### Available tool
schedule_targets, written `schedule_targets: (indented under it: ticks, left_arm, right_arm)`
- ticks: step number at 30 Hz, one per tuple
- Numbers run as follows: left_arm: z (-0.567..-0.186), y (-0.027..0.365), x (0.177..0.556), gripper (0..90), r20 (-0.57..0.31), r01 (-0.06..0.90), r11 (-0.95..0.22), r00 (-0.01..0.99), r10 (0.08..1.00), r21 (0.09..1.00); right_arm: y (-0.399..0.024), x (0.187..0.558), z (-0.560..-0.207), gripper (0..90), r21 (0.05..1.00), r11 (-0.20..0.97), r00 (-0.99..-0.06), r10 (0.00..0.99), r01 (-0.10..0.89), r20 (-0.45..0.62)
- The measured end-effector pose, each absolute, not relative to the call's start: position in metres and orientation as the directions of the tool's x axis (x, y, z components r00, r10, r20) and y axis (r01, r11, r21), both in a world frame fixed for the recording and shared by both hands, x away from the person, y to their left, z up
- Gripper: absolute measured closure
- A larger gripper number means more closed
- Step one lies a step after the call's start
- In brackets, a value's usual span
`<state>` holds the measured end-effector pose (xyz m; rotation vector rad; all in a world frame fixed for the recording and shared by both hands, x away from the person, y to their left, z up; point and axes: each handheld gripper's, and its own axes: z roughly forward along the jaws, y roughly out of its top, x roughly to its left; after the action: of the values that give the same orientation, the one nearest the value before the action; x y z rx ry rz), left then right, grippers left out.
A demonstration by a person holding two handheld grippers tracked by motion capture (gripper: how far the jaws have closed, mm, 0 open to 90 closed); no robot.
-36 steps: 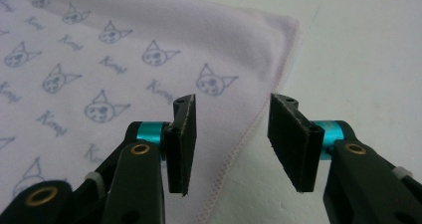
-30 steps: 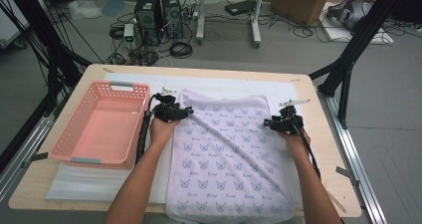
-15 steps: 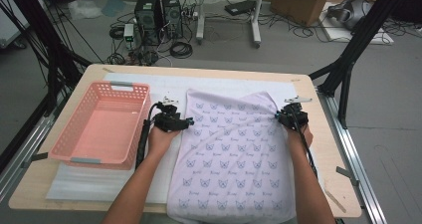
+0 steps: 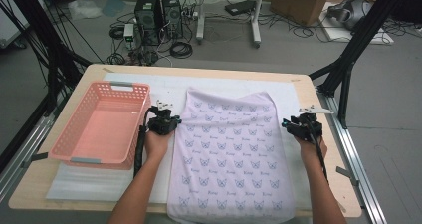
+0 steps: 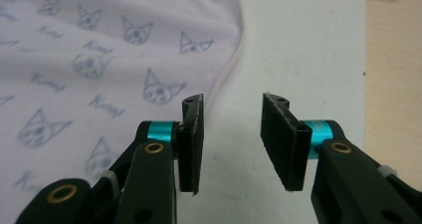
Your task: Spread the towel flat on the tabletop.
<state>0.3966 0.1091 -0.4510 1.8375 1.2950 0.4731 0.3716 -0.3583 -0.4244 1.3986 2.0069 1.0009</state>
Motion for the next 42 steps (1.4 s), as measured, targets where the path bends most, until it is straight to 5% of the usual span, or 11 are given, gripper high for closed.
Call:
schedule_targets:
  ticks: [3, 5, 20, 29, 33, 34, 42]
  left_arm:
    - [-0.449, 0.112, 0.388, 53.0, -0.220, 0.619, -0.101, 0.422, 0.880, 0.779]
    - [-0.449, 0.113, 0.376, 49.1, -0.239, 0.626, -0.111, 0.448, 0.862, 0.772]
    - [-0.452, 0.132, 0.293, 44.3, -0.299, 0.627, -0.135, 0.536, 0.789, 0.767]
    - [-0.454, 0.119, 0.266, 59.6, -0.261, 0.601, -0.165, 0.557, 0.788, 0.782]
    - [-0.454, 0.117, 0.262, 86.6, -0.238, 0.598, -0.190, 0.562, 0.792, 0.779]
    - [-0.454, 0.118, 0.261, 87.2, -0.242, 0.600, -0.189, 0.563, 0.790, 0.777]
    - [-0.455, 0.139, 0.245, 87.6, -0.282, 0.624, -0.142, 0.529, 0.800, 0.769]
  right_arm:
    - [-0.358, 0.355, -0.428, 58.5, 0.793, 0.216, -0.382, 0.924, 0.569, 0.022]
    - [-0.357, 0.345, -0.430, 57.4, 0.793, 0.220, -0.391, 0.920, 0.568, 0.025]
    - [-0.355, 0.275, -0.442, 56.7, 0.777, 0.270, -0.498, 0.865, 0.568, 0.063]
    - [-0.348, 0.256, -0.447, 62.2, 0.741, 0.276, -0.505, 0.858, 0.612, 0.097]
    - [-0.351, 0.252, -0.447, 78.8, 0.738, 0.272, -0.479, 0.874, 0.617, 0.078]
    - [-0.352, 0.252, -0.446, 85.9, 0.735, 0.266, -0.478, 0.874, 0.624, 0.090]
    - [-0.359, 0.242, -0.443, 88.2, 0.721, 0.267, -0.482, 0.869, 0.640, 0.107]
